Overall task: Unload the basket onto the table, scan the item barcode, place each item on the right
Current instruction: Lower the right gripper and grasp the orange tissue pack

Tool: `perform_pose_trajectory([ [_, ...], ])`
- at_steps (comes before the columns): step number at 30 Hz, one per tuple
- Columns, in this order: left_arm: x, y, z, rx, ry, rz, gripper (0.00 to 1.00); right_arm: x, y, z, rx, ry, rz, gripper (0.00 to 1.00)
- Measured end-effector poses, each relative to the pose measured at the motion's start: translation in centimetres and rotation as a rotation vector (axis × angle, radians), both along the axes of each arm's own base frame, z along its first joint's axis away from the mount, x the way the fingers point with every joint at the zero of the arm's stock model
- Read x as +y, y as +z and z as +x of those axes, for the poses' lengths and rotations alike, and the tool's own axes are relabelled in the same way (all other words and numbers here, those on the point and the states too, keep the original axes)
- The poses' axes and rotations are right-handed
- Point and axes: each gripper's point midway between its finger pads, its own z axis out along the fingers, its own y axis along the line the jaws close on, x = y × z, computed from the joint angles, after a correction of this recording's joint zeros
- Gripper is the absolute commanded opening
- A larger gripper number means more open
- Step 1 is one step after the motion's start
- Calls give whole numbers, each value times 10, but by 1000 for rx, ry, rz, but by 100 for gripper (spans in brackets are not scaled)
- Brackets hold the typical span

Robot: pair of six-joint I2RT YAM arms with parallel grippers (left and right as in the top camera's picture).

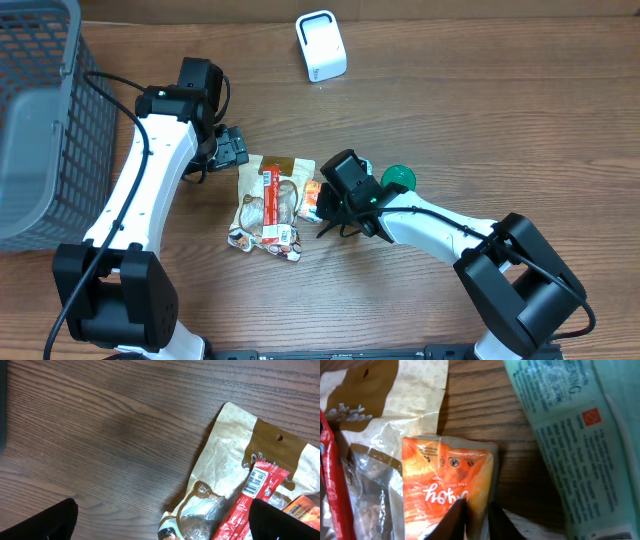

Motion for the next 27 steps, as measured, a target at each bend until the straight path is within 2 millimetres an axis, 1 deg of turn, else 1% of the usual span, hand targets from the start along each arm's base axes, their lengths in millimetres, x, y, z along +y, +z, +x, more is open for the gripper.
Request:
perform_pose_trajectory([
  [4,0,0,0,0,0,0,100,0,0,0,6,-13,5,16],
  [5,0,0,0,0,0,0,100,0,0,0,6,-15,6,21],
  [6,0,0,0,0,0,0,99,0,-1,0,8,-19,7,23],
  [13,0,0,0,0,0,0,100,0,-4,0,13,-21,5,22],
  [15,0,0,0,0,0,0,100,1,-4,-1,17,-19,7,13],
  [16,0,0,0,0,0,0,100,2,-4,-1,18,-14,12,4],
  [24,0,0,0,0,0,0,100,3,-2,-2,25,-4,14,3],
  [27,0,0,0,0,0,0,99,-1,1,-4,26,34,-15,3],
])
